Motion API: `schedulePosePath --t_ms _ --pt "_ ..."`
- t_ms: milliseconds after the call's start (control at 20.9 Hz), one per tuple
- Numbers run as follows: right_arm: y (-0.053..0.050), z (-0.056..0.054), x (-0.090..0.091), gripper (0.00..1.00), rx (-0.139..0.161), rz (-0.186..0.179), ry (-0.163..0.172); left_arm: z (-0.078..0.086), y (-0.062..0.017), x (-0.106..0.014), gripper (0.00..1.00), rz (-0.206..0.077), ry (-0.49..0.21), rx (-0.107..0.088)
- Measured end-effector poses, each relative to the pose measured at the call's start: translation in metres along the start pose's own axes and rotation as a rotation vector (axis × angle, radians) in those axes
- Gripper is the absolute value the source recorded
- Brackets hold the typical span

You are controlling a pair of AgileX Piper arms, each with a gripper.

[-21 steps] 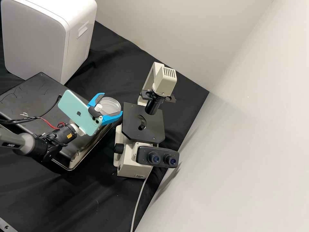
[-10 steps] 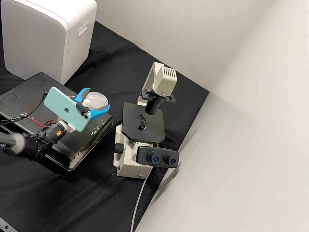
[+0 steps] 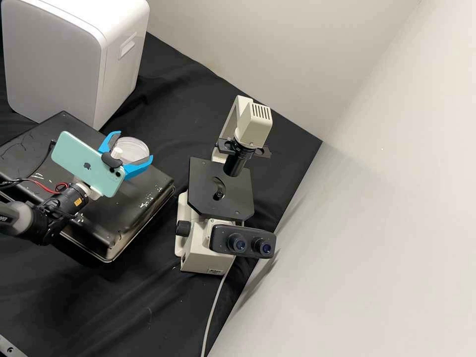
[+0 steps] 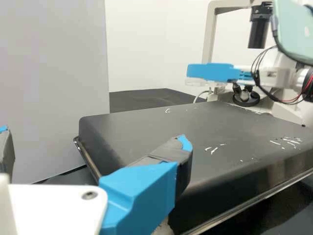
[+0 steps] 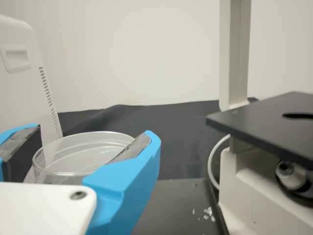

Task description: Place the petri dish on the bench

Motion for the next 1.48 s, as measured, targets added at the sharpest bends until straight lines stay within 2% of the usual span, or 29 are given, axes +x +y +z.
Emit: schedulePosePath --t_ms 144,239,335,527,718,1053,1101,1197,1484 --pt "-0.006 0.005 0.002 0.0 -0.007 -0.022 -0.015 0.0 0.0 0.0 1.0 0.0 0.0 0.0" --pt "-0.009 0.008 0.003 0.0 -0.022 -0.023 -0.019 0.0 0.0 0.0 1.0 0.0 0.0 0.0" --pt "-0.012 0.013 0.005 0.0 -0.02 -0.023 -0.029 0.0 0.0 0.0 1.0 0.0 0.0 0.0" --pt "-0.019 0.027 0.004 0.0 -0.016 -0.049 -0.078 0.0 -0.0001 0.0 1.0 -0.001 0.0 0.0" --pt "-0.02 0.034 0.006 0.0 -0.02 -0.024 -0.069 0.0 -0.0017 0.001 1.0 -0.009 0.003 -0.004" --pt "-0.021 0.036 0.006 0.0 -0.028 -0.021 -0.069 0.0 -0.0017 0.001 1.0 -0.009 0.003 -0.004" --pt "-0.021 0.036 0.006 1.0 -0.028 -0.021 -0.069 0.0 -0.0017 0.001 1.0 -0.009 0.003 -0.004" --pt "-0.021 0.036 0.006 1.0 -0.028 -0.019 -0.07 0.0 -0.0017 0.001 1.0 -0.009 0.003 -0.004" --pt "-0.021 0.036 0.006 1.0 -0.061 -0.02 -0.07 0.0 -0.0017 0.001 1.0 -0.009 0.003 -0.004"
